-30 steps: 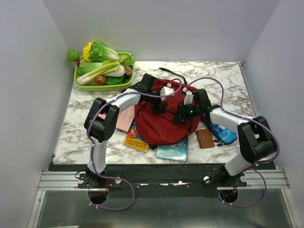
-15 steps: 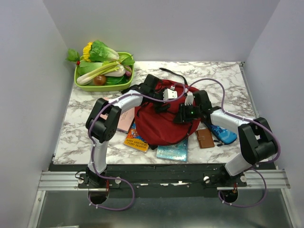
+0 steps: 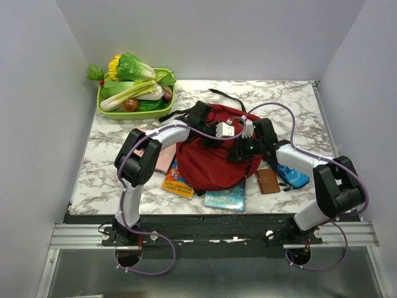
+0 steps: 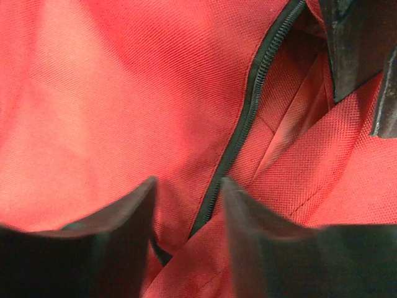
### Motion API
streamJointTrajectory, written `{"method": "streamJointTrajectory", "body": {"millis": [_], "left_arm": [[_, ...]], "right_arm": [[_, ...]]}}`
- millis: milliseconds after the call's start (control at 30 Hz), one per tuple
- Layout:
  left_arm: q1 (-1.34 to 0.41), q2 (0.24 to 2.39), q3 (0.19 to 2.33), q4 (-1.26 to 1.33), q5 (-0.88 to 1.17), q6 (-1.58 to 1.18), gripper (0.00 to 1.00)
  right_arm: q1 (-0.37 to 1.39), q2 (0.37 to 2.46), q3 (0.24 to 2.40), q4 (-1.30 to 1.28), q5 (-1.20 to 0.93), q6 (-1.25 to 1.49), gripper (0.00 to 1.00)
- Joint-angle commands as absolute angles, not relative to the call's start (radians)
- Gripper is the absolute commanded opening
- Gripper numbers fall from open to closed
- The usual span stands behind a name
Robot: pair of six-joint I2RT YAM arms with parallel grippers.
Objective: Pack the student bag
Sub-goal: Unzip the student bag at the center of the board.
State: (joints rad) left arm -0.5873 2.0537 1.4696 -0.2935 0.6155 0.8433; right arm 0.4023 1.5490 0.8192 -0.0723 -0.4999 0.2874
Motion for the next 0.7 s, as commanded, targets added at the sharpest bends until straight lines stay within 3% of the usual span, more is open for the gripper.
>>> {"method": "streamJointTrajectory", "body": {"millis": [0,67,267,367,667], "left_arm": [[-0.614,2.079,1.436,-0.260,0.552,0.818,0.42],[-0.629,2.088,1.437,-0.247,0.519,0.805,0.31],[-0.643,2.092,1.442,-0.287,0.517,0.850,0.27],[-0.647,2.089,1.434,-0.275,0.500,0.827,0.00],[-0.606,2.054,1.529,-0.215,0.551,0.462,0.00]], "right_arm": [[0.411,1.511,0.801,-0.124,-0.488,0.290,0.36],[0.411,1.497,0.792,-0.127,-0.486,0.291,0.35],[0.411,1.468,0.767,-0.140,-0.485,0.287,0.34],[0.411,1.460,0.756,-0.141,-0.482,0.287,0.34],[0.411,1.420,0.730,-0.163,-0.433,0.293,0.34]]}}
